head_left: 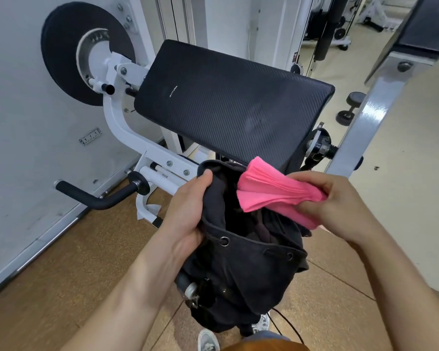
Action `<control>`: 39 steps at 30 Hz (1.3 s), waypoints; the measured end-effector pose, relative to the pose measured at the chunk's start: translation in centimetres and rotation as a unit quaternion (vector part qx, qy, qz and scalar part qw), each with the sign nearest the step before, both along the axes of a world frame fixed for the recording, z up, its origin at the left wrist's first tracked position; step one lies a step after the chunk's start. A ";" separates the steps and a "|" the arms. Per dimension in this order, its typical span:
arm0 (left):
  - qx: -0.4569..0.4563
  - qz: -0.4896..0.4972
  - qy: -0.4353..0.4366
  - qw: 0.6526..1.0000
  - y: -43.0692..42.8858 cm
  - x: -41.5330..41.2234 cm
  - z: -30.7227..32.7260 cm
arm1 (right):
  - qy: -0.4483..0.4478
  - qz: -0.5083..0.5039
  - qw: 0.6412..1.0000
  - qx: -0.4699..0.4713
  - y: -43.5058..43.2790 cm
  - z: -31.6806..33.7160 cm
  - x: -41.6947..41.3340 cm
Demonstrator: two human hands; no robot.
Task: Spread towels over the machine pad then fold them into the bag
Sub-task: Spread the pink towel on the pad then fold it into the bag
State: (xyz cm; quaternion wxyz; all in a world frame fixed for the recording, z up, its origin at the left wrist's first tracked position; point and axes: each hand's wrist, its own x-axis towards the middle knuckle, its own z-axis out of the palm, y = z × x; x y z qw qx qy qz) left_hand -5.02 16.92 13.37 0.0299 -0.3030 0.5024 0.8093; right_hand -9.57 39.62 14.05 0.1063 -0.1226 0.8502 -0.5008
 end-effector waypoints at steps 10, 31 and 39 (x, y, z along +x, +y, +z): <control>-0.073 -0.049 0.037 0.995 -0.1 -0.3 1.3 | 0.184 0.164 0.931 0.270 -4.7 0.5 1.3; -0.117 -0.030 0.047 0.992 -1.7 -0.7 -0.7 | 0.031 0.171 0.967 0.184 -3.2 -2.3 4.4; -0.603 -0.301 -0.039 0.738 -5.0 0.8 -6.0 | 0.096 0.165 0.922 0.338 -2.9 -4.8 6.8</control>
